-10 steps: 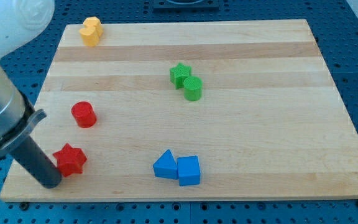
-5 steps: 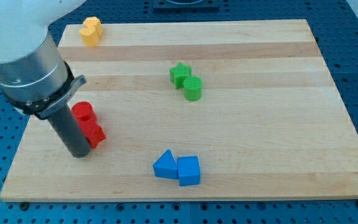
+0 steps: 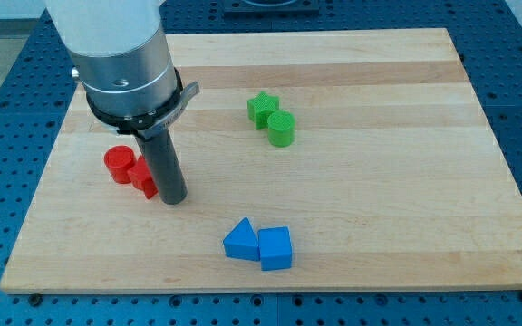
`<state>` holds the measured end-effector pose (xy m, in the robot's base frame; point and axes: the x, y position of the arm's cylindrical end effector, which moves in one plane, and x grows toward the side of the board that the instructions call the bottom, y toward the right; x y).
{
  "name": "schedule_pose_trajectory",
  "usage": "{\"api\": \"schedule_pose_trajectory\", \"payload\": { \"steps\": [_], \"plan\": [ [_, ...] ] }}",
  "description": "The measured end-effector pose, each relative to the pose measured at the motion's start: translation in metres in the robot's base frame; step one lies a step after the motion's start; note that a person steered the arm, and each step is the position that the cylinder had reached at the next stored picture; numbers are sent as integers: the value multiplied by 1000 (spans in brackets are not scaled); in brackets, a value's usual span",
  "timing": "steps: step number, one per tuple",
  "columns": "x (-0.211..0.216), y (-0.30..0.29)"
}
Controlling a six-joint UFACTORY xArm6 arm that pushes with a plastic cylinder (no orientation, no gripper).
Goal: Put red blocks together
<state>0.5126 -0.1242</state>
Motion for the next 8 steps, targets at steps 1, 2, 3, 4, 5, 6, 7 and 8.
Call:
{"api": "schedule_pose_trajectory", "payload": {
  "steps": [1,2,3,4,5,6,7,8],
  "plan": [
    [-1,0],
    [-10,0],
    [-15,0],
    [-22,0],
    [-34,0],
    [-38,0],
    [-38,2],
    [-40,23]
  ]
}}
